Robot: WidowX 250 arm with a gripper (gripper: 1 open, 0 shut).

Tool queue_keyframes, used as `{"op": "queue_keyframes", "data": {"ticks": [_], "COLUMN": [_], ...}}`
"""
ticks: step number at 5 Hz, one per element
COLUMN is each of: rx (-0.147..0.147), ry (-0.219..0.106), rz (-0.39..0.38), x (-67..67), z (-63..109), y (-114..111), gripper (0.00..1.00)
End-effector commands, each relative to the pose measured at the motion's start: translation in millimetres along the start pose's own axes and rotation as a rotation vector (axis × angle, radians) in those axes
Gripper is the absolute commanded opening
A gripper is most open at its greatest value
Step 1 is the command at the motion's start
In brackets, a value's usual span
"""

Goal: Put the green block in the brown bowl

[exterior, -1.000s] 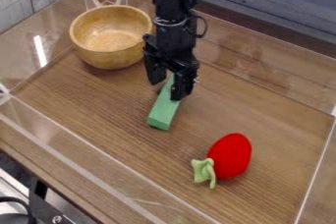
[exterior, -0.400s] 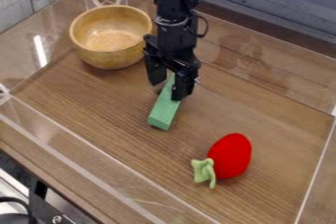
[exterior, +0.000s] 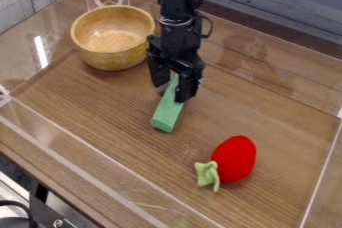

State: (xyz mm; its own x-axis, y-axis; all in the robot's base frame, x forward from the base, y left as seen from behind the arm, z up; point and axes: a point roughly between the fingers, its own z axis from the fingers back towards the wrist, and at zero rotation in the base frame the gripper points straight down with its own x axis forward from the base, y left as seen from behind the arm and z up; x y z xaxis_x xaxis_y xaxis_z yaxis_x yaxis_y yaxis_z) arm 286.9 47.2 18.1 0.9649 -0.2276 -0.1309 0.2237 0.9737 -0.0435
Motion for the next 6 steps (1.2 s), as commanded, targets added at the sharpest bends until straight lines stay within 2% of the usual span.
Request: {"op": "queue_keyframes", "data": {"ticks": [1, 2, 3, 5, 6], "rx": [-0.001, -0.002, -0.010, -0.020, -0.024], "ry": [0.062, 0.060, 0.053, 0.020, -0.029], "rz": [-0.009, -0.010, 0.041, 0.105, 0.151], "x": [-9.5, -10.5, -10.2, -5.3, 5.9], "z": [-10.9, -1.2, 10.0, 42.8, 77.8], "y": [1, 1, 1, 2, 2], "gripper": [1.00, 0.00, 0.00, 0.00, 0.00]}}
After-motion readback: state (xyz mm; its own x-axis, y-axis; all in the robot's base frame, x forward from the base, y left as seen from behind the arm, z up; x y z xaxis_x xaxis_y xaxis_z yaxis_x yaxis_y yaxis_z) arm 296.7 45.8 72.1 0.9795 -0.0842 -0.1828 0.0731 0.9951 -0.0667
